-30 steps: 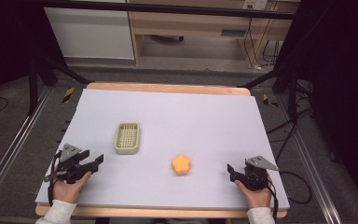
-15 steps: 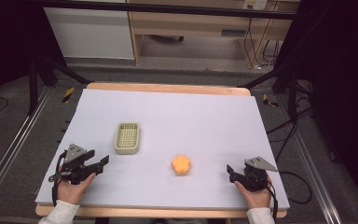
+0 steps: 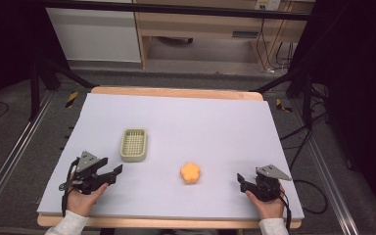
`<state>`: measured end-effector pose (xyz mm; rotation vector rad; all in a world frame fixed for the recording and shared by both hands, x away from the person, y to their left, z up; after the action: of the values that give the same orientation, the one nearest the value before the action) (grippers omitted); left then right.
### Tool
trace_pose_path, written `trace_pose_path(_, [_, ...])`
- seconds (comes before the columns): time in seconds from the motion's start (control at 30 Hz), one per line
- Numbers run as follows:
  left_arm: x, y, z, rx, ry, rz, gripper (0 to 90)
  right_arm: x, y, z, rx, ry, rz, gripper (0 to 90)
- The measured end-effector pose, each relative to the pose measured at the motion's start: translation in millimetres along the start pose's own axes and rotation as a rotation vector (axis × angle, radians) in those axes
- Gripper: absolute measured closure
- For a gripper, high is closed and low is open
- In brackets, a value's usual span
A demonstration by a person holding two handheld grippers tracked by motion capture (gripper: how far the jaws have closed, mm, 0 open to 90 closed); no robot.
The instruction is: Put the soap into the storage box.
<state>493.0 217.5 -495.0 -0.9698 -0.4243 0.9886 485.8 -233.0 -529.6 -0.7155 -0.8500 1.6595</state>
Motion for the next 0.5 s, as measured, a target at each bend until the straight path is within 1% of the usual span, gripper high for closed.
trace_pose_path(0.03, [0.0, 0.0, 0.0, 0.000, 0.000, 0.000, 35.0, 0.0, 0.0, 0.0, 0.000, 0.000, 0.000, 24.6])
trace_pose_path(0.07, [-4.1, -0.8, -1.3, 0.001, 0.008, -0.008, 35.0, 0.3, -0.5, 0.7, -0.002, 0.000, -0.002, 24.7])
trace_pose_path(0.13, [-8.1, -2.0, -2.3, -0.002, 0.017, -0.012, 34.9, 0.7, -0.2, 0.6, -0.001, -0.002, -0.003, 24.6])
trace_pose_path(0.37, [-15.7, -4.7, -4.4, -0.001, 0.033, -0.024, 34.7, 2.1, 0.4, -0.7, 0.001, -0.006, 0.016, 24.4])
trace_pose_path(0.43, [-18.7, -5.4, -6.4, 0.006, 0.040, -0.036, 34.6, 2.2, -0.5, -0.6, -0.004, -0.007, 0.014, 24.4])
trace_pose_path(0.5, [-21.5, -7.0, -7.5, -0.001, 0.044, -0.036, 34.6, 1.6, -0.1, -0.9, 0.001, -0.005, 0.011, 24.2])
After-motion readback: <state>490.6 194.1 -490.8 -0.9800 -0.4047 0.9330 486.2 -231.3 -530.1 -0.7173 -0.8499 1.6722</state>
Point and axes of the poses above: each handheld gripper's, and its own axes: z roughly backward along the jaws, y roughly out of its underside, x roughly to its left, the point moved 9 cm from there along -z, roughly forward along the jaws, and after that the axes turned 5 degrees about y, right-handed, at the moved point
